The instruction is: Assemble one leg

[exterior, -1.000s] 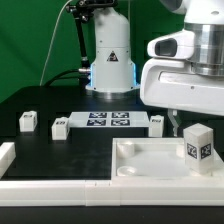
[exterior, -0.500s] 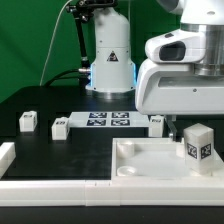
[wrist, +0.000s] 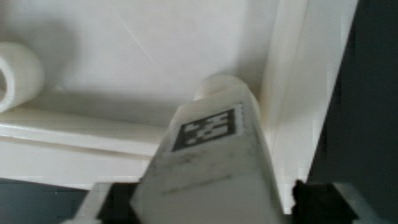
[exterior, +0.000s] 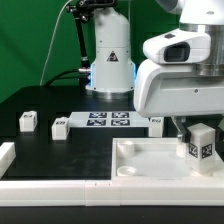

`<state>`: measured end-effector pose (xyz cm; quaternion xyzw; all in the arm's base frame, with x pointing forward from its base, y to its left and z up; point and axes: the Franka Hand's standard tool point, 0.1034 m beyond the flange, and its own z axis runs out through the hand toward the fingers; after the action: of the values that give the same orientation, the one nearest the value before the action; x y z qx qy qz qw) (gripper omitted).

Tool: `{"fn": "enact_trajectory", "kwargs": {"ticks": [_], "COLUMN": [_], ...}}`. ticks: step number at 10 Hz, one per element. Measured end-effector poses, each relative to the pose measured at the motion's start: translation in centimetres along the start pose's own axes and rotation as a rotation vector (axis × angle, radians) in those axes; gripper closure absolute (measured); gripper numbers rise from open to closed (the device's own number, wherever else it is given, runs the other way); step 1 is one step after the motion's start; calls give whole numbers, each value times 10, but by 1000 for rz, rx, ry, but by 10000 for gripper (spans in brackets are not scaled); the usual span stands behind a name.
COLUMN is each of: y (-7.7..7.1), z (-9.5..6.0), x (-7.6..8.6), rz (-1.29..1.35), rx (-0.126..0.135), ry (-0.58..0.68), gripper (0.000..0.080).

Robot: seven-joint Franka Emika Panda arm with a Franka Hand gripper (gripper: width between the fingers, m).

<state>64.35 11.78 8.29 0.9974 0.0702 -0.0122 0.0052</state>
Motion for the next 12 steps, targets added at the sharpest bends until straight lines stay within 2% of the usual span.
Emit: {"fn": "enact_trajectory", "kwargs": {"ticks": [1,4,5,7,12], "y": [0,-1,-5,-2,2], "z": [0,1,1,2,3], "x": [0,0,0,1,0], "rz": [19,122,286,546,1044], "rx": [0,1,2,12,27], "ry": [0,-1,0,10,1], "gripper": [509,509,509,509,509]}}
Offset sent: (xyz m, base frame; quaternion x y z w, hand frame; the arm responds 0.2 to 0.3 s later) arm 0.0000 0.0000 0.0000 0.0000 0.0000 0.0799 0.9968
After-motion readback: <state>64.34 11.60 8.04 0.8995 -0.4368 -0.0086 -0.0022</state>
